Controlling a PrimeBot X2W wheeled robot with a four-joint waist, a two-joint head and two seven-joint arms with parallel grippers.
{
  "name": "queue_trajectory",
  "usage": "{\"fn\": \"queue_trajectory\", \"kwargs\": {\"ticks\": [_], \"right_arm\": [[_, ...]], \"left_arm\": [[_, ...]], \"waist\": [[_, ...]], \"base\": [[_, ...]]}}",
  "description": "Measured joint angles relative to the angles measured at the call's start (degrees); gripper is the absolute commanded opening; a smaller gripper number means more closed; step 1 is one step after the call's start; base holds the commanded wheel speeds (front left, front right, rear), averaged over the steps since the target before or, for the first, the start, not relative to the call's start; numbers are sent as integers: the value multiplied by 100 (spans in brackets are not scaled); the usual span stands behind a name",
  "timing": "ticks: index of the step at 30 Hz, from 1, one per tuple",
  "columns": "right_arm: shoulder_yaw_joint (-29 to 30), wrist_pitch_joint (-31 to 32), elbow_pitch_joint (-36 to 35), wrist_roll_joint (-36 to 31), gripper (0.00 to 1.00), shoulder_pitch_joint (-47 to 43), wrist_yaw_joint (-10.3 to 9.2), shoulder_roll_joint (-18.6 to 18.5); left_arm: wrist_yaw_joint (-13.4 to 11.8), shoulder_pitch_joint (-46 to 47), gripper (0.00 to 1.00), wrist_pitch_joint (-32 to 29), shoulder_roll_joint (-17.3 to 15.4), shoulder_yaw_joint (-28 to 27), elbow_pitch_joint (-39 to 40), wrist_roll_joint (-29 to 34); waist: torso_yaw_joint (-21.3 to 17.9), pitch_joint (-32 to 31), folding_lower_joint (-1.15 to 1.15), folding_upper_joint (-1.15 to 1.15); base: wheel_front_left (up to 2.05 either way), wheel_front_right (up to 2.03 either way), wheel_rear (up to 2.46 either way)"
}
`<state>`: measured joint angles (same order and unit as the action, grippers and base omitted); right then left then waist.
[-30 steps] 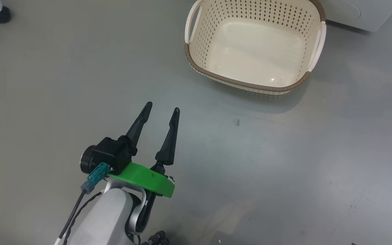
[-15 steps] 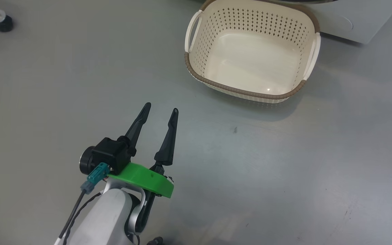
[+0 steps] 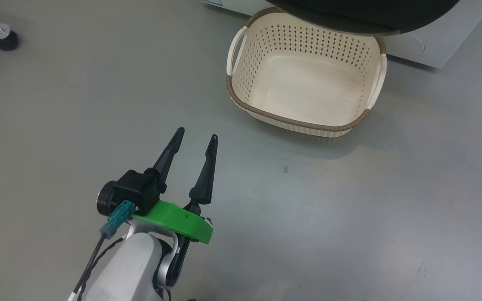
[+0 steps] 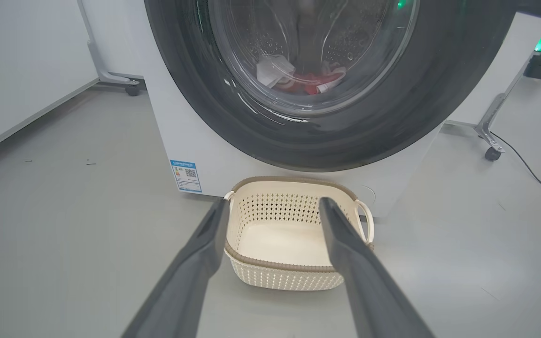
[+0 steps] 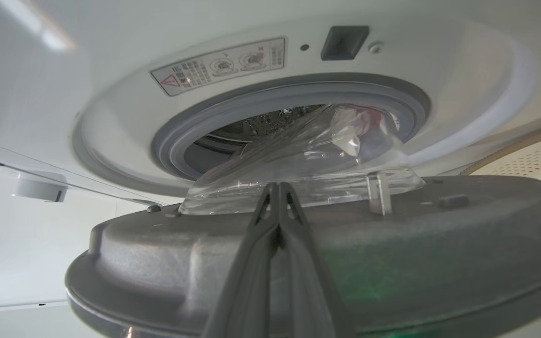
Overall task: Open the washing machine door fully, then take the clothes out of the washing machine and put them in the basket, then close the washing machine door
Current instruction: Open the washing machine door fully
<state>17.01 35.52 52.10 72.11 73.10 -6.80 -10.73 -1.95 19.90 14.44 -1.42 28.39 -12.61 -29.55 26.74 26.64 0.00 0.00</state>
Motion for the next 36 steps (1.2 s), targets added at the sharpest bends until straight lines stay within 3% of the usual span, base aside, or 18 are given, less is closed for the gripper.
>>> {"fn": "queue_trajectory", "kwargs": {"ticks": [17,36], "right_arm": [[-51,420,190,183,0,-610,220,315],[-156,711,201,229,0,-1037,319,492]], "left_arm": [[0,-199,100,0,-3,-24,-165,145],[1,-353,100,0,-9,-80,-192,267]], "waist": [[-45,-466,0,0],[-130,-781,0,0]], "base": [[0,0,0],[0,0,0]]}}
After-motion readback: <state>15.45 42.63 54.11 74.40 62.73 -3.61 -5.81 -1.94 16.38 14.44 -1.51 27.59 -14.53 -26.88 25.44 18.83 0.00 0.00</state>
